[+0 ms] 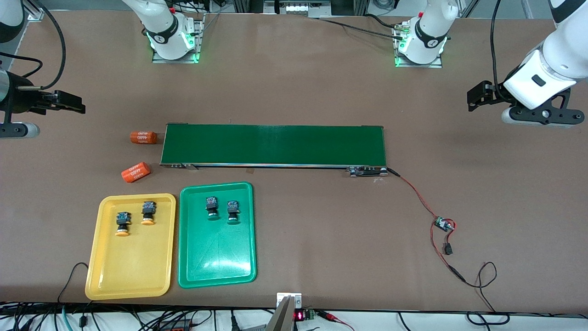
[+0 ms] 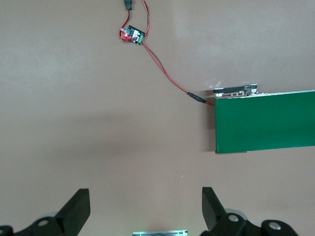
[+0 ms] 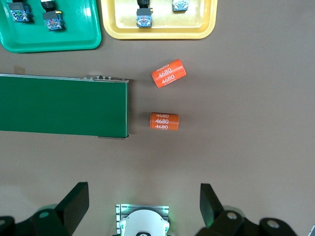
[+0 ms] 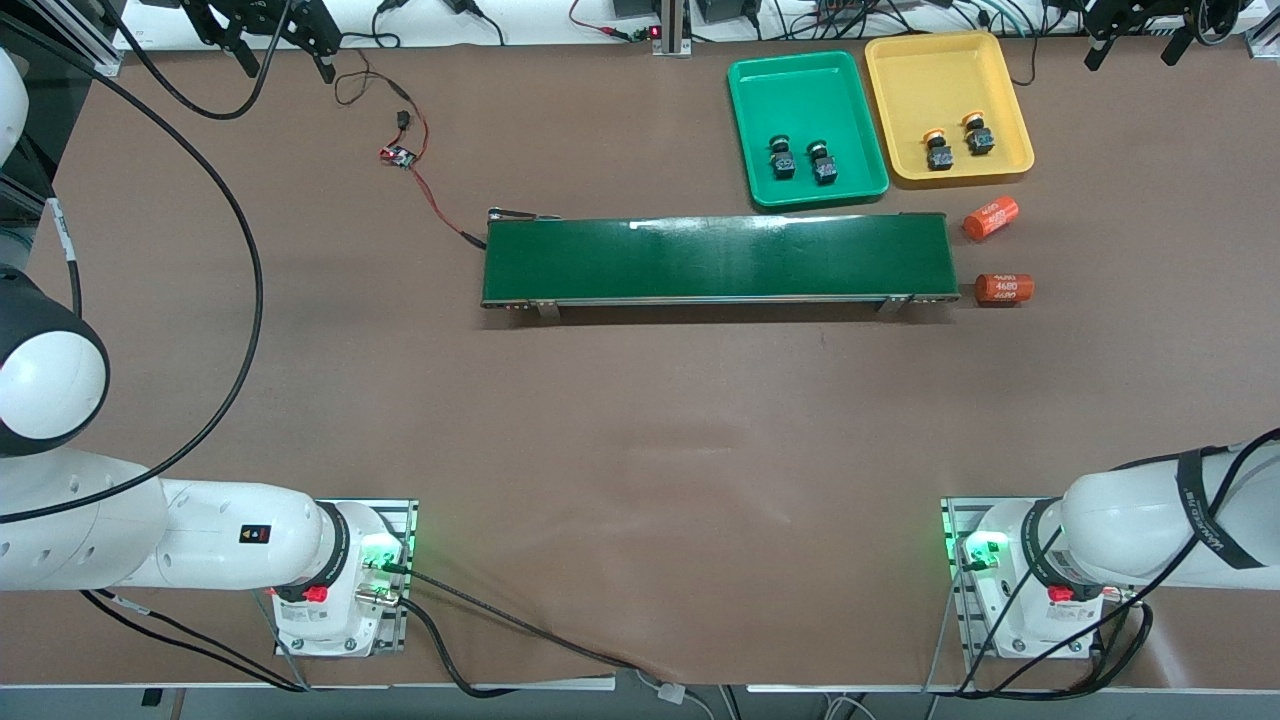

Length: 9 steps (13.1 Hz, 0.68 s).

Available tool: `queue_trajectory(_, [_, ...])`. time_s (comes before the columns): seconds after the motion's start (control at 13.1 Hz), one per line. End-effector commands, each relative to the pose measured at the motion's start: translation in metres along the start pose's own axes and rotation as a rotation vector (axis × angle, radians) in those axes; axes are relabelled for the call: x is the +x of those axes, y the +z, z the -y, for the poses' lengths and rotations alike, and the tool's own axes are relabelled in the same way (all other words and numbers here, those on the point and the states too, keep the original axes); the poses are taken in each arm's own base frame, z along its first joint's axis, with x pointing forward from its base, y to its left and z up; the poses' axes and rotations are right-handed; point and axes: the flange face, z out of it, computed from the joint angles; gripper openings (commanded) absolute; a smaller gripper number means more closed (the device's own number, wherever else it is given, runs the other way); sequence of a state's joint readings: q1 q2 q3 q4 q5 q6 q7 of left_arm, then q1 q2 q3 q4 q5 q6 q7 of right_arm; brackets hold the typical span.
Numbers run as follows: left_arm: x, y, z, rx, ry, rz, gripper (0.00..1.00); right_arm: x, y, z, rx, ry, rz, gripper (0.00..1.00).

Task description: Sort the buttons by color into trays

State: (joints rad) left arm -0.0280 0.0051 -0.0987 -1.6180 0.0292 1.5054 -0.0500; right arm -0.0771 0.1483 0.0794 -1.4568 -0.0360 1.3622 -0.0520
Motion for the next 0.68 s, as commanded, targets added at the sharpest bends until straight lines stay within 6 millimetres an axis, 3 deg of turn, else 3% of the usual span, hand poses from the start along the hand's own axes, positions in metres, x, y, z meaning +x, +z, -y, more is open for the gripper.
queue_trajectory(0.0, [0.0002,-0.0071,-0.0005,-0.015,0.007,0.007,1.00,-0.0034,-0.0015,0.0176,0.003,-0.039,0.006,1.00])
queue_trajectory(0.61, [0.0006,-0.0056,-0.0014,-0.015,0.010,0.010,1.00,-0.0028,-0.0008,0.0175,0.001,-0.040,0.008,1.00])
